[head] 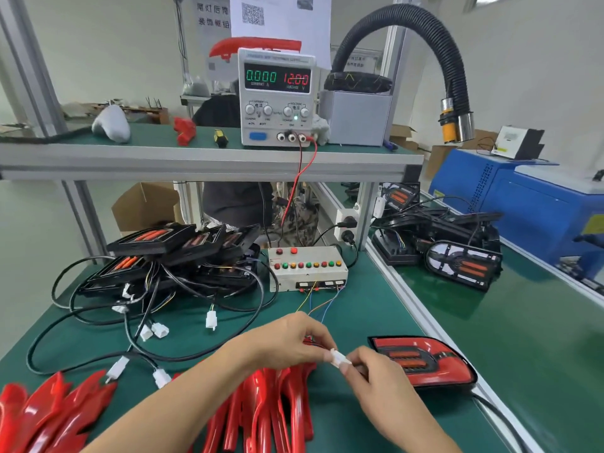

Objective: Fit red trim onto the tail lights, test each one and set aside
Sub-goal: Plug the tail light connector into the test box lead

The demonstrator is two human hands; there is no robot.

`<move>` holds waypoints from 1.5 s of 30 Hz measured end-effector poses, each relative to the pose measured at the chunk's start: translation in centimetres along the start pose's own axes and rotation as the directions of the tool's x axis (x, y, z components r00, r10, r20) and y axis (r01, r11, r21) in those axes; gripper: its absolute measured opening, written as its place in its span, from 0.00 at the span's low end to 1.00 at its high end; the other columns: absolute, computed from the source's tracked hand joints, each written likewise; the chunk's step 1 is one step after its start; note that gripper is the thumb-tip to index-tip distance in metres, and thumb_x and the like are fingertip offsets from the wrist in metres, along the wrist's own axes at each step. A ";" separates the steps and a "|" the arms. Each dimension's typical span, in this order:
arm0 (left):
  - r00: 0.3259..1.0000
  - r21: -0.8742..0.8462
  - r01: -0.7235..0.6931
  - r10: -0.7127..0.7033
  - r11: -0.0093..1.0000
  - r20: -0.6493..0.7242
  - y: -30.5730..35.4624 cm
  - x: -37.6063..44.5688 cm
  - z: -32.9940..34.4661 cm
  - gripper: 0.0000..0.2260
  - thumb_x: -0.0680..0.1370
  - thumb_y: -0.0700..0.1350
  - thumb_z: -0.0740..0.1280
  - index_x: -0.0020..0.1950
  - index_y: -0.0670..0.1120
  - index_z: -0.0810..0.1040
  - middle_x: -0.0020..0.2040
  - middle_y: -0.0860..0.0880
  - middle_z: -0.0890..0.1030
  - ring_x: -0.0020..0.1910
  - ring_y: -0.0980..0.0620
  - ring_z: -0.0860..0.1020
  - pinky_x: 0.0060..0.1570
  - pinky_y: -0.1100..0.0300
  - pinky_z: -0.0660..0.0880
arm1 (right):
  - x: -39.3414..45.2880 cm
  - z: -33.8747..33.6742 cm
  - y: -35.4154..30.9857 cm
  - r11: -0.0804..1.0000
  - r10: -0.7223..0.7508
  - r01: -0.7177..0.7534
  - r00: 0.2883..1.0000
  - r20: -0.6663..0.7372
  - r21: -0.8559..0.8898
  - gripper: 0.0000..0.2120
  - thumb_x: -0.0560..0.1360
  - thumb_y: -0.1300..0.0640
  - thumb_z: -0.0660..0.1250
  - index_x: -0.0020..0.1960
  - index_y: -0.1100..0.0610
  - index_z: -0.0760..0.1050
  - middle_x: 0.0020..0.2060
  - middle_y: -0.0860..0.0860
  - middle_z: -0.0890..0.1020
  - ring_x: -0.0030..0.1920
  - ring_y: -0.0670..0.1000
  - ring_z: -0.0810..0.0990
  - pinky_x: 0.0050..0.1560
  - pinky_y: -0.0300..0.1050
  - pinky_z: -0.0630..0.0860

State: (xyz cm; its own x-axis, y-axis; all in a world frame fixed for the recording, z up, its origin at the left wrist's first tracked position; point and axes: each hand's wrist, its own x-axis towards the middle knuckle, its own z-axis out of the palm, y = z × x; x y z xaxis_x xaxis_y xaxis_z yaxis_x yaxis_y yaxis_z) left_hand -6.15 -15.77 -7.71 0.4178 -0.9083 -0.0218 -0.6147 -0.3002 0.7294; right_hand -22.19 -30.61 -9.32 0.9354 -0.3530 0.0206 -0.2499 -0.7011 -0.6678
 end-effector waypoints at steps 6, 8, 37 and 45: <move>0.999 0.012 0.010 -0.011 1.000 0.038 -0.3 0.1 -0.1 0.09 0.78 0.45 0.72 0.57 0.48 0.85 0.50 0.52 0.85 0.49 0.56 0.81 0.53 0.62 0.76 | 0.2 -0.1 -0.1 0.999 -0.030 0.029 0.999 -0.033 -0.027 0.10 0.80 0.42 0.66 0.45 0.47 0.77 0.33 0.45 0.78 0.37 0.43 0.74 0.40 0.41 0.70; 0.999 0.014 0.014 -0.014 1.000 0.041 -0.3 0.0 -0.1 0.09 0.78 0.47 0.73 0.56 0.47 0.85 0.50 0.50 0.85 0.48 0.54 0.81 0.53 0.58 0.77 | 0.2 -0.1 0.0 0.999 -0.023 0.023 1.000 -0.016 -0.024 0.09 0.80 0.43 0.66 0.44 0.46 0.77 0.31 0.43 0.77 0.36 0.42 0.74 0.39 0.40 0.70; 0.990 0.162 -0.123 0.111 0.979 0.082 -0.3 0.5 0.2 0.05 0.78 0.49 0.71 0.52 0.51 0.81 0.45 0.58 0.80 0.48 0.59 0.77 0.61 0.62 0.64 | 0.1 -0.7 0.7 0.999 -0.014 0.011 0.998 0.060 0.053 0.11 0.81 0.45 0.66 0.43 0.48 0.78 0.28 0.39 0.75 0.30 0.42 0.70 0.33 0.38 0.67; 0.986 0.180 -0.158 0.145 0.971 0.084 -0.7 0.4 0.3 0.07 0.78 0.50 0.71 0.54 0.50 0.81 0.41 0.63 0.78 0.46 0.65 0.75 0.60 0.72 0.58 | -0.5 -0.3 0.7 0.999 -0.045 0.043 0.997 0.069 0.026 0.10 0.80 0.45 0.66 0.42 0.45 0.76 0.30 0.38 0.77 0.31 0.43 0.71 0.33 0.38 0.66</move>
State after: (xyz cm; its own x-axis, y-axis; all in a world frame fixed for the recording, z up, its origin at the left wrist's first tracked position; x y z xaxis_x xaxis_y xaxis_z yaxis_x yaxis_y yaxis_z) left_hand -5.76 -16.02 -8.43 0.2665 -0.9635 0.0269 -0.7835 -0.2003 0.5883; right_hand -22.90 -31.11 -9.54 0.9606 -0.2781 -0.0007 -0.2029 -0.6991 -0.6856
